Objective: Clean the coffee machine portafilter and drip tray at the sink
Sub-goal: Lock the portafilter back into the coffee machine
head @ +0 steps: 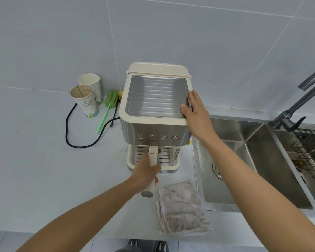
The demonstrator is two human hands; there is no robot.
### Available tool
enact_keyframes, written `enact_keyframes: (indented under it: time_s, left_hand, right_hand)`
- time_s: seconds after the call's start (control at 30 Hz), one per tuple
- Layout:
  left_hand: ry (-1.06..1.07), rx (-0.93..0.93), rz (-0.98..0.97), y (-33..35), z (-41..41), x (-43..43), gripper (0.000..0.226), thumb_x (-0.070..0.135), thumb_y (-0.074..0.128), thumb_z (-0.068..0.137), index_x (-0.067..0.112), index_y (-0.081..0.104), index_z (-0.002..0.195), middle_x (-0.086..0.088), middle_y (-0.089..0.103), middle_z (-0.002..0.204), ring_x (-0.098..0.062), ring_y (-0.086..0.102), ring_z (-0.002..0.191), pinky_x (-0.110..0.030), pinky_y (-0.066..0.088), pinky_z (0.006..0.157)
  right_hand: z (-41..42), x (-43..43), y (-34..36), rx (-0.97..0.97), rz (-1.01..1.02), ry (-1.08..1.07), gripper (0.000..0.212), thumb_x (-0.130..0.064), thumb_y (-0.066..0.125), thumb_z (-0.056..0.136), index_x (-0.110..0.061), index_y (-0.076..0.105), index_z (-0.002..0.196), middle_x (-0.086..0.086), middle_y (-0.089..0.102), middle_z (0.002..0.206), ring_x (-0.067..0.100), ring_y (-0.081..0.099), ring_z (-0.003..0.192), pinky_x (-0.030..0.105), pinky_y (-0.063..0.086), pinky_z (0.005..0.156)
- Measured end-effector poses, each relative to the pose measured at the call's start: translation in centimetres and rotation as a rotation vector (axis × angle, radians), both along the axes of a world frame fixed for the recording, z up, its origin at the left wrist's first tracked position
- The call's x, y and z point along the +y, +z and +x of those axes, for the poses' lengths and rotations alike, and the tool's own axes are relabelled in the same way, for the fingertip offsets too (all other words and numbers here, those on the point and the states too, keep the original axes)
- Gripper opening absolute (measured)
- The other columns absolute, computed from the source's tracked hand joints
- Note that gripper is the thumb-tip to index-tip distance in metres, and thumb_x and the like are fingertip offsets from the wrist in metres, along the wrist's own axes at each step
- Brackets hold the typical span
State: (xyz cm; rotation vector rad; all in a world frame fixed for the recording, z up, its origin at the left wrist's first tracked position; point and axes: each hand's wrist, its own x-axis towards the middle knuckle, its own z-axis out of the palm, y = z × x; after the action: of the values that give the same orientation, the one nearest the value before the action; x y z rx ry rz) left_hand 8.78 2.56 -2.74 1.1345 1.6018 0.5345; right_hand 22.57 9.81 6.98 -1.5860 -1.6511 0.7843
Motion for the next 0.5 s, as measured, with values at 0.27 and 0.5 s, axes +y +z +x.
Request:
enact_keyframes:
  time_s: [0.27,0.5]
  left_hand:
    - [-0.008,0.009,-0.005,0.0,-0.8,0.1,0.024,0.006,0.051,0.086,0.018,0.038,0.103,-0.003,0.05,0.079,-0.012,0.052,0.049,-0.021,0.045,0.041]
    - [-0.036,0.0,-0.012,0.1,-1.8,0.0,0.029,0.005,0.051,0.085,0.015,0.04,0.11,-0.01,0.054,0.091,-0.015,0.054,0.055,-0.027,0.049,0.051]
  right_hand:
    - [-0.5,-0.3,0.0,0.001,-0.008,-0.001,0.054,-0.022,0.034,0.099,-0.016,0.012,0.148,-0.002,0.006,0.158,0.012,0.007,0.145,0.024,0.008,0.113]
    - [-1.2,-0.7,-0.1,-0.01,0.011,-0.007,0.053,-0.024,0.033,0.099,-0.017,0.012,0.148,-0.002,0.006,0.158,0.013,0.007,0.145,0.025,0.01,0.113]
